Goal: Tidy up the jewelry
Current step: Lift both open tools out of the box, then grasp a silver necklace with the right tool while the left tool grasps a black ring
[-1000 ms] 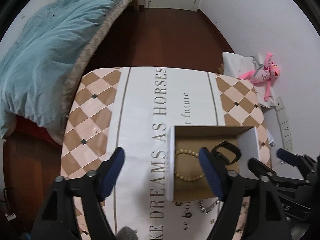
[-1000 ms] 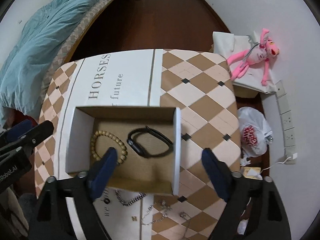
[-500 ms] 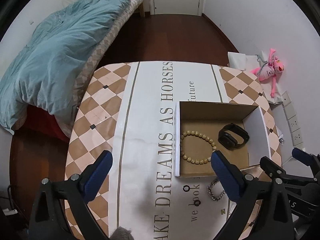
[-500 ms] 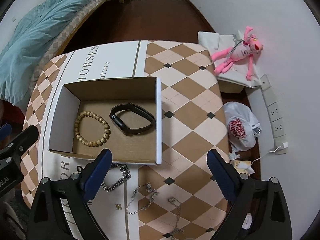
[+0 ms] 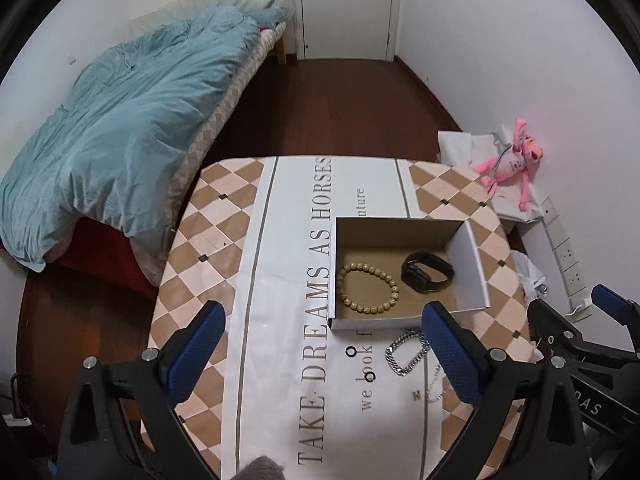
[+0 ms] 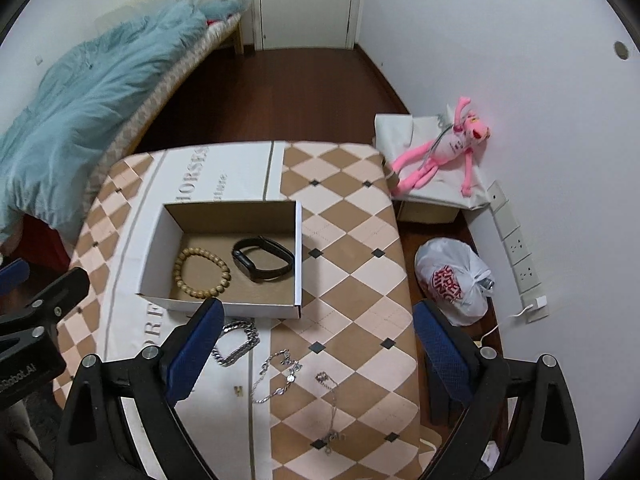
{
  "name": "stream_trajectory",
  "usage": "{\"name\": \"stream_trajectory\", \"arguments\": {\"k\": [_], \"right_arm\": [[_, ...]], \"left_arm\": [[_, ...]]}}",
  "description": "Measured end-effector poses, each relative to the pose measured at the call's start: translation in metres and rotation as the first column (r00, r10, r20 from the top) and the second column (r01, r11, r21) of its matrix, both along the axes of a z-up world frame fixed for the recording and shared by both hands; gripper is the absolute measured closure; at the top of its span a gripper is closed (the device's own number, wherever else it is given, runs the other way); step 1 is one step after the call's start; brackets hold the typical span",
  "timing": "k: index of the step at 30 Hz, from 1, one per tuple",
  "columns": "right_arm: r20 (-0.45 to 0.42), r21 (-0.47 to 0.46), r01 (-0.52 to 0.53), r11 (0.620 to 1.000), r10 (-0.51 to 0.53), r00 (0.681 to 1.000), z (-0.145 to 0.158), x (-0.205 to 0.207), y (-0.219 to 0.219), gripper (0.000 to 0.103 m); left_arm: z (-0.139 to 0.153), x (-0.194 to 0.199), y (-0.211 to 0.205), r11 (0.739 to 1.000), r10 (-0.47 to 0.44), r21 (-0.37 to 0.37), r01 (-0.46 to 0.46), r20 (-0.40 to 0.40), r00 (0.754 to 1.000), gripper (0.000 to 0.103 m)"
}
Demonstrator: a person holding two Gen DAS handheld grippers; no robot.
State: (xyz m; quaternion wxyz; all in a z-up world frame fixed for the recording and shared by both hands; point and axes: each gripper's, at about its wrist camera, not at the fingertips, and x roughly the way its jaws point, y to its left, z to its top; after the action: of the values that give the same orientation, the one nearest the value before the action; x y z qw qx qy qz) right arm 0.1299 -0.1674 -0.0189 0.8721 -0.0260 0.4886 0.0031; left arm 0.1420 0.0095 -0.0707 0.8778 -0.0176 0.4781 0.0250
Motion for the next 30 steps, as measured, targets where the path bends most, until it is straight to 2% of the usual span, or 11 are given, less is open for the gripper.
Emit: {"name": "stream_trajectory", "arguments": {"k": [6,11,14,19,21,26,30], "right_arm": [[0.064,0.047,-0.002,0.999,-0.001,0.998,0.032,-0.031,-0.004,0.006],[0.037,0.081,0.03,0.996,-0.033,0.999,0.032,-0.049,-0.016,0.006],[-0.037,0.101,0.062,0.993,-0.059,0.998,0.009,-0.054,-0.027,0.006],[-0.147,0.12,0.122,0.985,-0.104,0.984,-0.054,-0.058,-0.049,0.007],[-0.179,0.122,0.128,0.984,-0.105,0.978,-0.08,-0.057,-0.055,0.017],[-0.203,0.118,0.093,0.989,-0.068,0.977,-0.135,-0.051,-0.057,0.03],[-0.175,0.102,0.061,0.993,-0.043,0.984,-0.157,-0.042,-0.051,0.034]], "left_arm": [[0.021,-0.026,0.002,1.0,0.013,0.006,-0.013,0.031,0.999,0.002],[0.014,-0.041,0.006,0.999,0.037,0.004,-0.037,0.029,0.999,0.002],[-0.009,-0.046,0.008,0.999,0.047,0.023,-0.047,0.001,0.999,0.002],[-0.058,-0.051,0.005,0.996,0.059,0.067,-0.054,-0.071,0.996,0.002],[-0.081,-0.051,0.002,0.995,0.063,0.08,-0.055,-0.104,0.993,0.002],[-0.122,-0.052,-0.004,0.993,0.073,0.107,-0.057,-0.156,0.985,0.002],[-0.14,-0.049,-0.005,0.993,0.081,0.098,-0.063,-0.193,0.978,0.002]]}}
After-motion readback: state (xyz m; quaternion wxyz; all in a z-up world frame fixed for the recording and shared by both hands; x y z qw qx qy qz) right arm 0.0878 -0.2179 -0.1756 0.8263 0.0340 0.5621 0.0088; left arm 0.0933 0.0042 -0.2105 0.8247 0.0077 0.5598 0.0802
